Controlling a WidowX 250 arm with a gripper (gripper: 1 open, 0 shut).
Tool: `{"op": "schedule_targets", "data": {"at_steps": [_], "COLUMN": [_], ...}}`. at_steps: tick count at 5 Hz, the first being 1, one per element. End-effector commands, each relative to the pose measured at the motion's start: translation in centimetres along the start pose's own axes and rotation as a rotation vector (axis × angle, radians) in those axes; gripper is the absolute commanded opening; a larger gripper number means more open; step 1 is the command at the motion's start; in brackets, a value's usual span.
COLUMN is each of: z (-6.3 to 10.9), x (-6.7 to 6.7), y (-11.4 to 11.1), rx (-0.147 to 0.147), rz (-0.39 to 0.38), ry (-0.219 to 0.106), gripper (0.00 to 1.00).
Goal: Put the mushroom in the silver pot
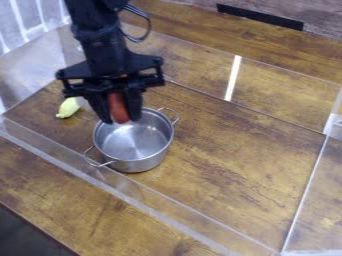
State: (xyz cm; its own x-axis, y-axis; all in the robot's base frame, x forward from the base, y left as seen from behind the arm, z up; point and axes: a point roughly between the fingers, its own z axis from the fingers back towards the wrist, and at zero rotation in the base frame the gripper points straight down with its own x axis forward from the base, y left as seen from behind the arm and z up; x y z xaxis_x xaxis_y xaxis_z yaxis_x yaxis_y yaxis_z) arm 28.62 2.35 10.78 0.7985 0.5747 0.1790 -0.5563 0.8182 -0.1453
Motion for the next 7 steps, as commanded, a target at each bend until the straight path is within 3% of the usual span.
{"op": "schedule_targets", "data": {"at_steps": [1, 4, 6, 7], "z": [1.3, -1.6, -1.7, -2.0], "x": [2.2, 2.8, 1.1, 1.4], "y": [0.6, 1.1, -2.1, -1.4], "rx": [-0.02, -0.04, -0.058, -0.064], "rz": [-0.009, -0.099, -0.184, -0.22], "ry": [-0.062, -0.052, -0.05, -0.06], "gripper": [0.0, 0.0, 0.0, 0.0]}}
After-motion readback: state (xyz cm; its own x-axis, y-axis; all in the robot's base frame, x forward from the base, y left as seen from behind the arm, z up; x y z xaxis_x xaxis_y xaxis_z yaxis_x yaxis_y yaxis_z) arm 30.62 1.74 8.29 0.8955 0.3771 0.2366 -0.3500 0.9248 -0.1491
